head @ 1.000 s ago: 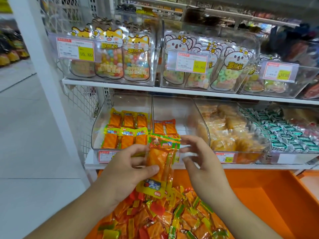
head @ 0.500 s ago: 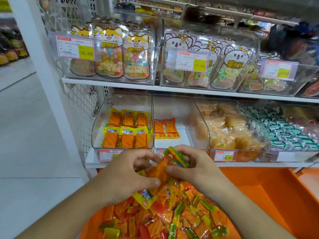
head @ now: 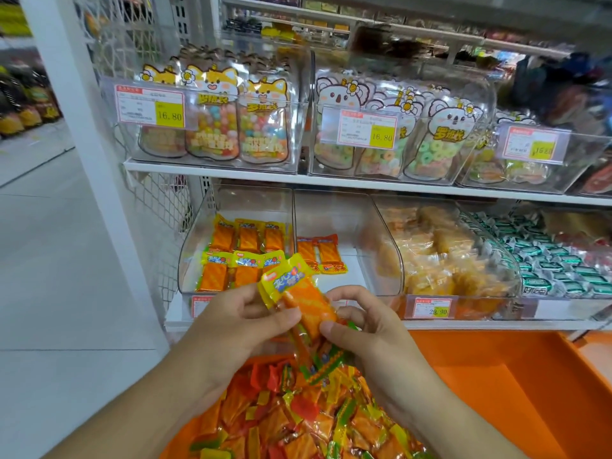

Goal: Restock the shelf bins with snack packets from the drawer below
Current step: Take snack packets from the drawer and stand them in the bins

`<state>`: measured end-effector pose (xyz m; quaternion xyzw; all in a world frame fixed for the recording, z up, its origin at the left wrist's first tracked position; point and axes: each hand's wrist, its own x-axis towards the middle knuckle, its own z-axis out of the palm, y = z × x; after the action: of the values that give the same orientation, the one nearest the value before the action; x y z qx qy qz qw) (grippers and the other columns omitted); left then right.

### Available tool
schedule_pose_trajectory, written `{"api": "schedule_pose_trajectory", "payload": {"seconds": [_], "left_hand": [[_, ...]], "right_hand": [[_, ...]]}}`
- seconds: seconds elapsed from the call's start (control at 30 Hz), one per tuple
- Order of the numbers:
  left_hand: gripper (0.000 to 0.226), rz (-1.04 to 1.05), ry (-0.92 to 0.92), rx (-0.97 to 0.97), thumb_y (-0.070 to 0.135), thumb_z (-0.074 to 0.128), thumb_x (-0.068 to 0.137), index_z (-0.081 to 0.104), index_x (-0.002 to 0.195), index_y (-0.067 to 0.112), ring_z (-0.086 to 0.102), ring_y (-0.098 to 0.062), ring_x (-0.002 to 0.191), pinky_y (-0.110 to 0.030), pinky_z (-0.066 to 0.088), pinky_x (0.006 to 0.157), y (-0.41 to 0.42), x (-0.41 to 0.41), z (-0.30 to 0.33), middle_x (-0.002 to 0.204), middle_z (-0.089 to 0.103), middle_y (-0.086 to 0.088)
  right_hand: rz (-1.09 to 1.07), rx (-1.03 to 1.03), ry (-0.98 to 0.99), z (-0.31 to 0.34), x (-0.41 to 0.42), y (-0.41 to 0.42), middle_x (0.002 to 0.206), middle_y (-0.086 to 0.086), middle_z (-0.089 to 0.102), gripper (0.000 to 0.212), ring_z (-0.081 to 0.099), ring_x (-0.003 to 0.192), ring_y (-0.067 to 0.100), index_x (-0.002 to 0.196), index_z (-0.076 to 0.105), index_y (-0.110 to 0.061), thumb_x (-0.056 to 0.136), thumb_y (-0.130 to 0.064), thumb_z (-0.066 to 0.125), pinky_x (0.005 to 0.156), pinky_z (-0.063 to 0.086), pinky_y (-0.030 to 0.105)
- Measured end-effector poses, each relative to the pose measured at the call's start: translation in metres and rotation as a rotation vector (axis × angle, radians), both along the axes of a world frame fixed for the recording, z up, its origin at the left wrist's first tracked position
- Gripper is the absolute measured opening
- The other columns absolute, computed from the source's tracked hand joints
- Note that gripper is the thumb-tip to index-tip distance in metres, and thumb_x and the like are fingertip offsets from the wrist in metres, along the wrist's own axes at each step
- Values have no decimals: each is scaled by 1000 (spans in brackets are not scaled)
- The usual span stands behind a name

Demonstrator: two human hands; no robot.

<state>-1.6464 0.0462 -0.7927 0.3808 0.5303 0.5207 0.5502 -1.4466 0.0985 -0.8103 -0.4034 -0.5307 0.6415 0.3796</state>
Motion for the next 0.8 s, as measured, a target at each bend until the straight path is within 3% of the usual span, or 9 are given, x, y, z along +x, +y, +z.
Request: {"api": "schedule_pose_trajectory", "payload": {"seconds": [0.1, 0.33, 0.43, 0.53, 0.63, 0.67, 0.8], "left_hand": [[28, 106, 61, 2, 6, 79, 85, 75, 112, 11, 78, -28, 93, -39, 63, 73, 0, 1, -4, 99, 80, -10], [26, 61, 251, 31, 11, 78, 89, 77, 111, 24, 77, -13, 86, -27, 59, 73, -1, 0, -4, 98, 81, 1], [24, 33, 299, 60, 12, 77, 90, 78, 111, 25, 76, -10, 85, -26, 57, 72, 0, -2, 0, 99, 81, 4], [24, -1, 306, 77, 12, 78, 90, 79, 110, 25, 76, -14, 85, -32, 59, 75, 1, -6, 4, 98, 81, 2], [22, -26, 339, 76, 15, 80, 88, 80, 106, 28, 75, -14, 85, -37, 62, 79, 1, -13, 8, 96, 81, 3], [20, -37, 359, 77, 18, 80, 88, 80, 105, 28, 76, -13, 88, -38, 62, 82, 3, -18, 10, 97, 80, 5], [19, 121, 492, 121, 29, 75, 93, 74, 112, 31, 71, 1, 94, -17, 58, 80, 22, -54, 16, 101, 76, 13]], "right_hand": [[-19, 139, -165, -3, -5, -6, 100, 16, 71, 32, 74, 88, 38, 109, 66, -25, 86, -14, 85, 82, 60, 61], [17, 238, -407, -12, -8, -3, 100, 0, 71, 36, 74, 91, 28, 104, 62, -32, 82, -20, 87, 77, 62, 53], [54, 185, -307, -8, -10, -1, 100, 0, 75, 35, 74, 88, 27, 104, 60, -31, 81, -27, 85, 81, 62, 50], [80, 169, -215, -3, -13, 2, 85, -3, 73, 28, 67, 76, 25, 110, 60, -22, 92, -16, 79, 72, 55, 35], [92, 224, -238, -1, -20, 2, 78, 21, 55, 26, 48, 69, 22, 104, 62, -26, 91, -14, 80, 66, 42, 36], [76, 218, -229, 0, -24, 2, 77, 21, 53, 26, 46, 69, 21, 102, 63, -26, 90, -12, 81, 66, 41, 35], [-5, 174, -208, 10, -50, 12, 63, -3, 44, 27, 39, 53, 12, 107, 60, -14, 90, -7, 79, 49, 35, 16]]}}
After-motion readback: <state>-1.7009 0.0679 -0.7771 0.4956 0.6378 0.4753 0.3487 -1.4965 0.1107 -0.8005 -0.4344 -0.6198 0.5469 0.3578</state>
